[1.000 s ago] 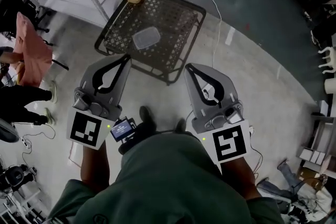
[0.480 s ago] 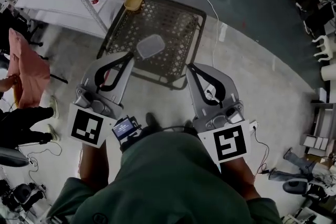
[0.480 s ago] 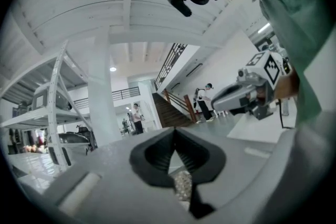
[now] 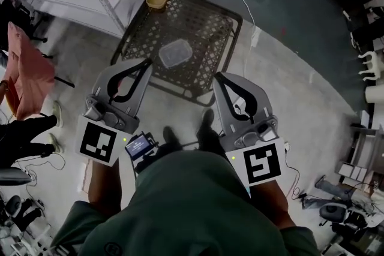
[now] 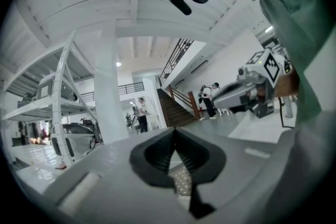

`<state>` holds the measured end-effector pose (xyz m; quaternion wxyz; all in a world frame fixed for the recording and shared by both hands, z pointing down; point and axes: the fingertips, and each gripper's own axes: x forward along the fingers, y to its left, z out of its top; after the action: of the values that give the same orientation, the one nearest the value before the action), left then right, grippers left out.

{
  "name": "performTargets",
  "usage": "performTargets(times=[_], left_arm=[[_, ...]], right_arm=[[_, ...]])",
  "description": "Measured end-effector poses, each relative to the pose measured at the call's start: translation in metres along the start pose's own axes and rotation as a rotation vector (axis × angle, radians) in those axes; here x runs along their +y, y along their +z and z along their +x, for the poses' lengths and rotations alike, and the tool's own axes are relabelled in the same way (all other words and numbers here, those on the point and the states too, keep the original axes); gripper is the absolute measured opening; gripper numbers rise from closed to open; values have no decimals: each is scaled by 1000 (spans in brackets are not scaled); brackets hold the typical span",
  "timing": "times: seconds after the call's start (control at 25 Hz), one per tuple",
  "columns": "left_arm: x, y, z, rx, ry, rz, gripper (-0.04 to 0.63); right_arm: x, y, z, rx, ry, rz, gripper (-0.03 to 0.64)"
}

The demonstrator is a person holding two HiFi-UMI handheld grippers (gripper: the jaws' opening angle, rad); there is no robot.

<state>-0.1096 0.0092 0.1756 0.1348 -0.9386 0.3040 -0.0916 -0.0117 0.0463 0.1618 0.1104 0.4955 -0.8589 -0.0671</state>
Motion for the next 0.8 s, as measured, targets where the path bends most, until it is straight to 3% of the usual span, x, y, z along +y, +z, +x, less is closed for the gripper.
performTargets(times=[0.24, 0.56, 0.8], left_arm=[[28, -12, 33, 72, 94, -6, 3], [25, -9, 104, 141, 172, 1, 3], [21, -9, 134, 182, 237, 2, 3]], right_arm=[[-36, -11, 47, -41, 111, 25, 6], [-110, -34, 70, -64, 224, 43, 6], [-138, -46, 75, -86, 301, 55, 6]])
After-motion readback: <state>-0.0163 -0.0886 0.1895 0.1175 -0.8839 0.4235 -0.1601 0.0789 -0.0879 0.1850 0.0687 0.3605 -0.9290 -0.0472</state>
